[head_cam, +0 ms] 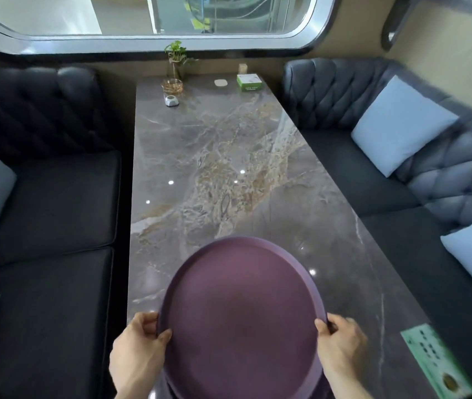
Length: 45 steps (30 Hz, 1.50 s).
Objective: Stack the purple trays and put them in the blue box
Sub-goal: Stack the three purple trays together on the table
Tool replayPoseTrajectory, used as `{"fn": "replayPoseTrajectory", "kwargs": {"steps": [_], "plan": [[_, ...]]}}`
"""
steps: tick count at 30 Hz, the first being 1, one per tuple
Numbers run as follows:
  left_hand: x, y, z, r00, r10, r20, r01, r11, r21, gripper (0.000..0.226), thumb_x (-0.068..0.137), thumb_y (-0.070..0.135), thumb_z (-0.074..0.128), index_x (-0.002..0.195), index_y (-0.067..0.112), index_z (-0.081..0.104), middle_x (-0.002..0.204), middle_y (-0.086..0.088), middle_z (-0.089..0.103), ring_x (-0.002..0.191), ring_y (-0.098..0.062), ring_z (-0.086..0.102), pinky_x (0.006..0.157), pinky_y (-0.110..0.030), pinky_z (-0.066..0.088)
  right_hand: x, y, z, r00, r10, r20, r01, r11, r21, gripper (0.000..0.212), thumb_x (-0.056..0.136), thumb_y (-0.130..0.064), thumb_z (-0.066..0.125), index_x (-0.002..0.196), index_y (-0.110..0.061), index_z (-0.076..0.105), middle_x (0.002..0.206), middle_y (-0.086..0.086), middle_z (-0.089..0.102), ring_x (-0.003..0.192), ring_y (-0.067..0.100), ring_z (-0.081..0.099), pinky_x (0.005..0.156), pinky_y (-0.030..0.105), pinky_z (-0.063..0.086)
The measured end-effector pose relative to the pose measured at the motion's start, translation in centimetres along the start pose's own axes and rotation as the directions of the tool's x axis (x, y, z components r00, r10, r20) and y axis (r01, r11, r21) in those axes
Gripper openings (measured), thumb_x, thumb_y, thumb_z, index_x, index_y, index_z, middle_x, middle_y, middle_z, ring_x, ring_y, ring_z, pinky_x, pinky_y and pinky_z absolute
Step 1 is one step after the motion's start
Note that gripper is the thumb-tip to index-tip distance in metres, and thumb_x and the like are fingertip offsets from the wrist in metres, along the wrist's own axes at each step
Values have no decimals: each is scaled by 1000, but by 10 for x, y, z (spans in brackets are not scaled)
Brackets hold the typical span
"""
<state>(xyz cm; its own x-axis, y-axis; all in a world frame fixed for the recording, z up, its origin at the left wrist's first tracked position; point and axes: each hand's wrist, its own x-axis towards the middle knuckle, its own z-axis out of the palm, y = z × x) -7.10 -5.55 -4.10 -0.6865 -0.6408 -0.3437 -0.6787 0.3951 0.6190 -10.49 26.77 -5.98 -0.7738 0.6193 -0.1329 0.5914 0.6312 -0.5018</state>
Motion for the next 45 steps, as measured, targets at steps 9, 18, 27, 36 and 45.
{"fn": "replayPoseTrajectory", "kwargs": {"steps": [9,18,27,36,45], "plan": [[-16,-15,13,1000,15,10,-16,987,159,29,67,29,83,89,39,67,72,22,66,75,-14,56,69,-33,47,-14,17,-9,991,118,63,-119,993,18,10,77,-11,79,87,-8,77,86,13,76,85,36,66,70,35,50],[-12,-16,16,998,59,-22,-53,975,216,20,72,33,76,84,41,63,77,16,70,76,-23,61,70,-34,47,-14,20,-14,993,18,114,0,988,-157,15,78,-20,78,70,-12,69,72,11,71,71,34,63,57,32,43],[3,-9,20,980,199,16,-195,935,297,23,85,27,63,104,39,64,99,11,74,88,-28,67,72,-37,49,-12,21,-10,988,-73,140,114,943,-313,14,80,-24,76,75,-12,69,83,6,64,82,29,62,63,33,45],[4,-16,24,980,198,25,-195,923,332,23,85,25,63,106,35,66,98,8,75,90,-29,67,73,-36,46,-12,23,-12,990,-22,139,67,943,-326,12,82,-25,74,75,-15,71,85,5,67,83,29,64,61,28,36],[7,-16,26,979,205,1,-191,913,360,23,82,28,67,103,37,68,92,10,76,86,-29,67,69,-34,46,-10,25,-9,993,22,117,7,969,-247,23,77,-16,78,63,-19,59,76,7,69,72,30,60,58,28,36]]}}
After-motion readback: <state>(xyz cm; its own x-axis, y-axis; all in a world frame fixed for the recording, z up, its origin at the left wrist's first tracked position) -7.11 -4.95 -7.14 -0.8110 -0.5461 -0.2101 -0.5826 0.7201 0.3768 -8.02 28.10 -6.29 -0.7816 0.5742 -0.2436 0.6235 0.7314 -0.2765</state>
